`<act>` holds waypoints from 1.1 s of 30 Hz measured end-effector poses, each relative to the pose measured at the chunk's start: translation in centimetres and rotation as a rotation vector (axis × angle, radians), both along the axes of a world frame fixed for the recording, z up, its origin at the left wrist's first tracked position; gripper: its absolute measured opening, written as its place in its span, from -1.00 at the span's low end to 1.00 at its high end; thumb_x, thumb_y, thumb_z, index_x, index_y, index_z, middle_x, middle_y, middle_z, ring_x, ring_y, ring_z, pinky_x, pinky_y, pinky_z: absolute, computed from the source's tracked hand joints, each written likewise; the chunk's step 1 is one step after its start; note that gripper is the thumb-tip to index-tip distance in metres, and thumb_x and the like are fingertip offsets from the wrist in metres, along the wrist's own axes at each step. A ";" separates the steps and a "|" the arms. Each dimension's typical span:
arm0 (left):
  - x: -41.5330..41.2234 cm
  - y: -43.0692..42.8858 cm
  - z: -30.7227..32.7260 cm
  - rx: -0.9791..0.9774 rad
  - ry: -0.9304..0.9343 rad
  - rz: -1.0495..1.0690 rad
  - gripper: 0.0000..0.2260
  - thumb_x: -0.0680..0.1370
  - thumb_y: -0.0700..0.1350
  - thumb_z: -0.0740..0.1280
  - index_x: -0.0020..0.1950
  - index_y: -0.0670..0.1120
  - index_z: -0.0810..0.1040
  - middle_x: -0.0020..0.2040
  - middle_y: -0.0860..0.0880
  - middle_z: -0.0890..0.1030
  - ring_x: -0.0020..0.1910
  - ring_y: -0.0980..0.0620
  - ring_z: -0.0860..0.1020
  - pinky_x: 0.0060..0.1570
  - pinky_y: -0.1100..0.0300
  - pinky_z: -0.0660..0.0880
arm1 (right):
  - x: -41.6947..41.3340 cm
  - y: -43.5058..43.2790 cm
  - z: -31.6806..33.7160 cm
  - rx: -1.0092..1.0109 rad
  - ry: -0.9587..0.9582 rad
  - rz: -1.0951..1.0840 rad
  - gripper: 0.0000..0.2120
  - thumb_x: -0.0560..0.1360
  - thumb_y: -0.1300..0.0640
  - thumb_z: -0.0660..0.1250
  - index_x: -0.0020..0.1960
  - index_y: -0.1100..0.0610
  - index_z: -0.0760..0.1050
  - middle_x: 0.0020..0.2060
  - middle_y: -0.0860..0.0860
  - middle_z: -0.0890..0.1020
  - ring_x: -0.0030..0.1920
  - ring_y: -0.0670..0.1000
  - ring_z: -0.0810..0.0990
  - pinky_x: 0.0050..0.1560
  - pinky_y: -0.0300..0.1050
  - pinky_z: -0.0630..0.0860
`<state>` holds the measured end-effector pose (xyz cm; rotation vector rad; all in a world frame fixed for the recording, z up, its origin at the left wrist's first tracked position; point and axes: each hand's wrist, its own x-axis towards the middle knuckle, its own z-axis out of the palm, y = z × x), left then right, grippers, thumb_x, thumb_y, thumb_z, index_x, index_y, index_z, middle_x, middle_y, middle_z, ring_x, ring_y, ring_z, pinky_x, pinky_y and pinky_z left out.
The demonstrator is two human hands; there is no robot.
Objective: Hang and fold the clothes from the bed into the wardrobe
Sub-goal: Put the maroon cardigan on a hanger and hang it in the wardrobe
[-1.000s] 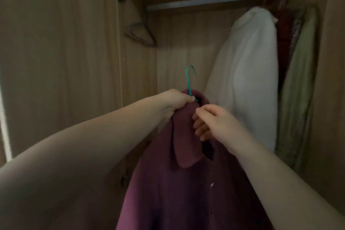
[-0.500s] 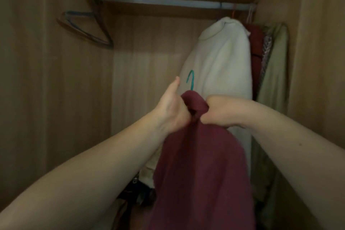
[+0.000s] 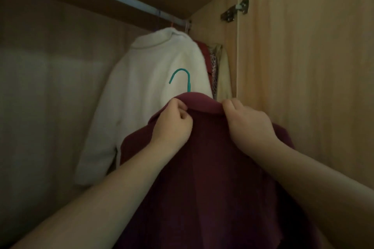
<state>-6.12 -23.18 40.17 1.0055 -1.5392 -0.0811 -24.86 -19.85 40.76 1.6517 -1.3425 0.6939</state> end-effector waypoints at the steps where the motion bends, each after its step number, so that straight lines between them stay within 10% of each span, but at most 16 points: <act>1: 0.5 0.1 -0.2 -0.076 -0.085 0.072 -0.87 0.51 -0.15 0.25 -0.01 0.07 0.39 -0.17 0.12 0.59 -0.17 0.05 0.56 -0.14 0.11 0.43 | 0.3 0.1 0.1 -0.007 -0.001 -0.010 -0.72 0.53 0.20 0.11 0.24 0.08 0.33 -0.02 0.03 0.51 -0.22 0.14 0.59 -0.42 -0.03 0.40; 11: 4.9 -3.7 1.8 -0.711 -0.400 0.362 -0.51 0.44 -0.07 0.37 0.37 -0.09 0.47 0.31 -0.15 0.42 0.30 -0.14 0.40 0.24 -0.12 0.38 | 2.8 0.3 7.3 -0.170 0.000 -0.094 -0.54 0.58 0.12 0.07 0.47 0.01 0.13 0.06 0.02 0.53 -0.17 0.14 0.61 -0.30 0.03 0.54; 23: 13.1 -12.2 14.6 -0.495 -0.629 0.519 -0.42 0.58 0.21 -0.07 0.60 0.21 -0.10 0.64 -0.01 -0.05 0.60 -0.06 -0.09 0.53 -0.14 0.00 | 10.4 -7.3 19.3 -0.239 -0.057 -0.036 -0.82 0.62 0.10 0.05 0.21 -0.01 0.26 -0.13 -0.01 0.51 -0.16 0.12 0.61 -0.19 0.07 0.57; 33: 14.0 -19.5 24.6 -0.358 -0.645 0.539 -0.45 0.65 0.13 0.04 0.61 0.16 -0.08 0.64 0.00 -0.05 0.60 -0.04 -0.07 0.51 -0.11 0.13 | 13.6 -17.3 27.7 -0.248 -0.159 -0.006 -0.76 0.63 0.17 -0.02 0.24 0.09 0.32 0.09 0.09 0.58 0.07 0.17 0.60 -0.16 0.00 0.36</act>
